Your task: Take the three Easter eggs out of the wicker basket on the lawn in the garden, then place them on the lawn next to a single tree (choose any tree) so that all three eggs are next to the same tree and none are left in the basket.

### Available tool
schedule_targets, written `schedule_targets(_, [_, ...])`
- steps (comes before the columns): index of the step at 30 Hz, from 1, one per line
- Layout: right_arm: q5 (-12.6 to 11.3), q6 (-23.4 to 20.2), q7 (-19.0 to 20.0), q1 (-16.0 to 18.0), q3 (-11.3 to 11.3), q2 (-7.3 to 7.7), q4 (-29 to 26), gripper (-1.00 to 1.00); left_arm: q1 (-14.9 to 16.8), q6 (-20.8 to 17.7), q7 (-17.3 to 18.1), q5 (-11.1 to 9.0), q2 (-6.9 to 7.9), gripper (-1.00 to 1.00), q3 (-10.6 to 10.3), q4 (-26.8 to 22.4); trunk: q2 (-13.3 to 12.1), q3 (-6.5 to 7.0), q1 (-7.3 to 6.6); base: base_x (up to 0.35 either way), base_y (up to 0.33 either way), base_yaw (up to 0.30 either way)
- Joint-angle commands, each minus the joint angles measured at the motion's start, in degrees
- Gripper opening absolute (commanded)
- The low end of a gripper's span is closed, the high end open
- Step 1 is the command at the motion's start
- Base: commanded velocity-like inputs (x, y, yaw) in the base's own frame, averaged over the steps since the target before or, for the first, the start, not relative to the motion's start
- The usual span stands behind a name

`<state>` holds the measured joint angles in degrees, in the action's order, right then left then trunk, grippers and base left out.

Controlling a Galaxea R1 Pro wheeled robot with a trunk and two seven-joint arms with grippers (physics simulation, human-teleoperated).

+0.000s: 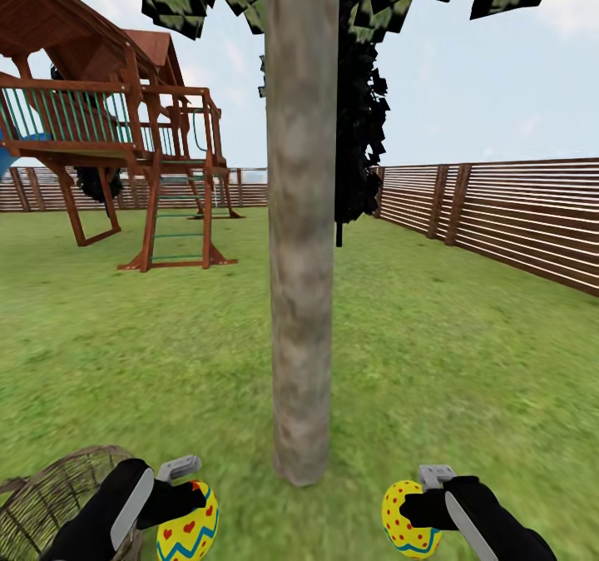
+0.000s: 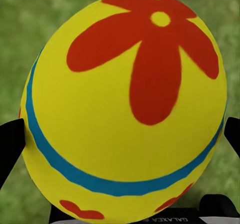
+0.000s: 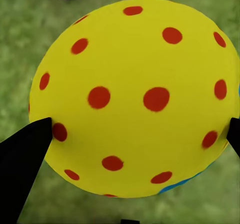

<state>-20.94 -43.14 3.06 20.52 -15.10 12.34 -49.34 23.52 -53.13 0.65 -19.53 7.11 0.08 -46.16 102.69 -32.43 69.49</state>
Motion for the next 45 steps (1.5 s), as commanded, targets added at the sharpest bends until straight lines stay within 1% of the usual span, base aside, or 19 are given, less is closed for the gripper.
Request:
schedule_targets(1, [0.33, -0.23, 0.37, 0.04, -0.11, 0.05, -0.06, -1.0, 0.03, -0.25, 0.05, -0.03, 0.01, -1.0, 0.01, -0.06, 0.45, -0.25, 0.22, 0.0, 0.0, 0.0])
schedule_targets(12, [0.35, -0.12, 0.37, 0.04, -0.17, -0.01, -0.14, -1.0, 0.03, -0.23, 0.04, -0.05, 0.01, -1.0, 0.01, -0.02, 4.86, -2.22, 2.64, 0.0, 0.0, 0.0])
schedule_targets(15, [0.28, -0.1, 0.42, 0.04, -0.06, -0.01, -0.07, -1.0, 0.03, -0.22, 0.0, -0.01, -0.42, -1.0, 0.01, 0.01, 6.06, -2.76, 3.3, 0.0, 0.0, 0.0])
schedule_targets(19, [0.29, -0.06, 0.45, 0.04, -0.06, -0.9, -0.05, -1.0, 0.03, -0.22, 0.05, 0.02, -0.59, -1.0, 0.01, 1.01, 7.67, -3.48, 4.18, 0.0, 0.0, 0.0])
schedule_targets(24, [0.29, -0.13, 0.35, 0.04, -0.26, -1.21, 0.29, -1.0, 0.03, -0.22, 0.2, -0.25, -0.7, -1.0, 0.14, 1.25, 9.67, -4.38, 5.27, 0.0, 0.0, 0.0])
schedule_targets(30, [0.15, -0.1, 0.5, 0.04, -0.44, -1.18, 3.15, -1.0, 0.03, -0.31, 0.02, -0.24, -0.86, -1.0, 0.11, 1.0, 12.08, -5.46, 6.59, 0.0, 0.0, 0.0])
schedule_targets(36, [0.15, -0.1, 0.49, 0.04, -0.33, -1.1, 3.44, -1.0, 0.03, -0.24, 0.17, -0.13, -0.72, -1.0, 0.2, 1.12, 14.49, -6.53, 7.91, 0.0, 0.0, 0.0])
schedule_targets(38, [-0.04, -0.12, 0.45, 0.04, -0.26, -1.02, 3.45, -1.0, 0.03, -0.23, 0.39, -0.21, -0.5, -1.0, 0.23, 1.16, 15.29, -6.89, 8.35, 0.0, 0.0, 0.0])
schedule_targets(42, [0.32, -0.14, 0.23, 0.04, -0.42, -1.09, 3.39, -1.0, 0.03, -0.24, 0.35, -0.08, -0.15, -1.0, 0.27, 1.18, 16.89, -7.61, 9.23, 0.0, 0.0, 0.0])
schedule_targets(45, [0.44, -0.17, 0.05, 0.04, -0.36, -0.57, 3.35, -1.0, 0.03, -0.3, 0.15, -0.05, -0.06, -1.0, 0.27, 1.26, 18.1, -8.15, 9.89, 0.0, 0.0, 0.0])
